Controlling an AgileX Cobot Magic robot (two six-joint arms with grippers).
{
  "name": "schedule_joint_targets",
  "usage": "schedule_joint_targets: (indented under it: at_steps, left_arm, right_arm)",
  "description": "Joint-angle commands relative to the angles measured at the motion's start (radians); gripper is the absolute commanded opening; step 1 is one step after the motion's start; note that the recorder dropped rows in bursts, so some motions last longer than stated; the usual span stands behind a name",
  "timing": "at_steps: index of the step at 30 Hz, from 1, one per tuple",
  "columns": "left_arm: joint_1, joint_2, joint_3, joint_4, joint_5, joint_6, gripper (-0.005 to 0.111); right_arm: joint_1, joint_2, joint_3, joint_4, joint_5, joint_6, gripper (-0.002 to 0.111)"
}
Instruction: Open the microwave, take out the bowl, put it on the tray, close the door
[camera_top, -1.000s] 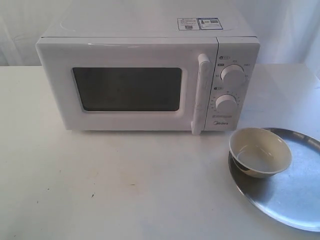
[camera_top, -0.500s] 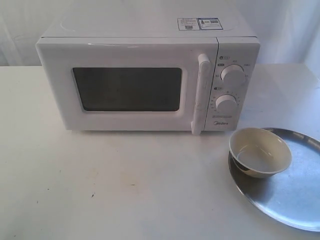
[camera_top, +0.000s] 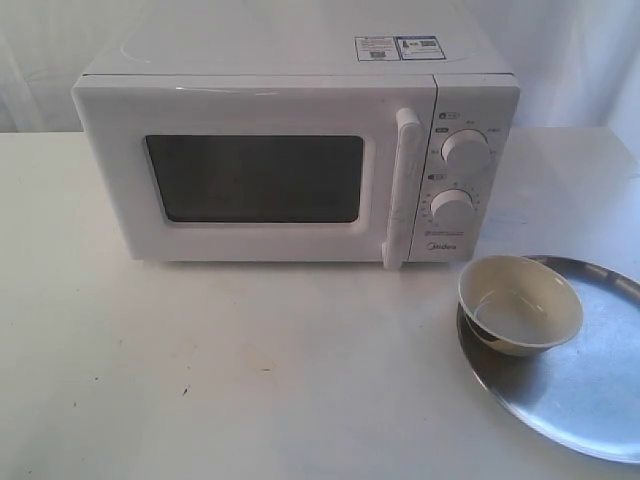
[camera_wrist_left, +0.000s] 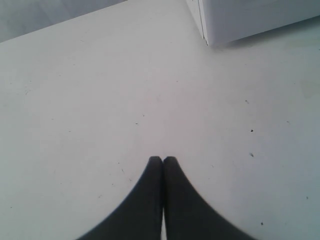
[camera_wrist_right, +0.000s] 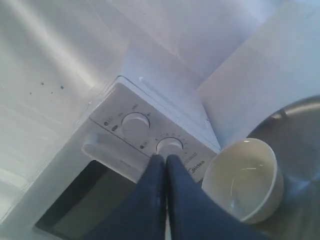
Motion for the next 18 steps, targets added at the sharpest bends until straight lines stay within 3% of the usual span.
schedule_joint_targets:
  at_steps: [1,3,6,12,18]
  left_arm:
    - [-0.004,-0.002,-0.004,-0.003,0.001,-0.006,0.0]
    - [-0.004,-0.002,-0.004,-0.003,0.001,-0.006,0.0]
    - [-0.004,-0.002,-0.004,-0.003,0.001,-0.006,0.0]
    - [-0.004,-0.002,-0.004,-0.003,0.001,-0.006,0.0]
    - [-0.004,-0.002,-0.004,-0.003,0.001,-0.006,0.0]
  right_arm:
    - [-0.103,-0.004,0.215,0.083,-0.303,0.005,0.0]
    - [-0.108,-0.004,0.215,0.051,-0.178,0.003,0.0]
    - [-0.108,-0.004,0.215,-0.178,-0.164,0.003,0.0]
    - [-0.108,-0.004,0.215,-0.202,-0.155,0.001,0.0]
    - [-0.108,-0.004,0.215,-0.214,-0.051,-0.663,0.0]
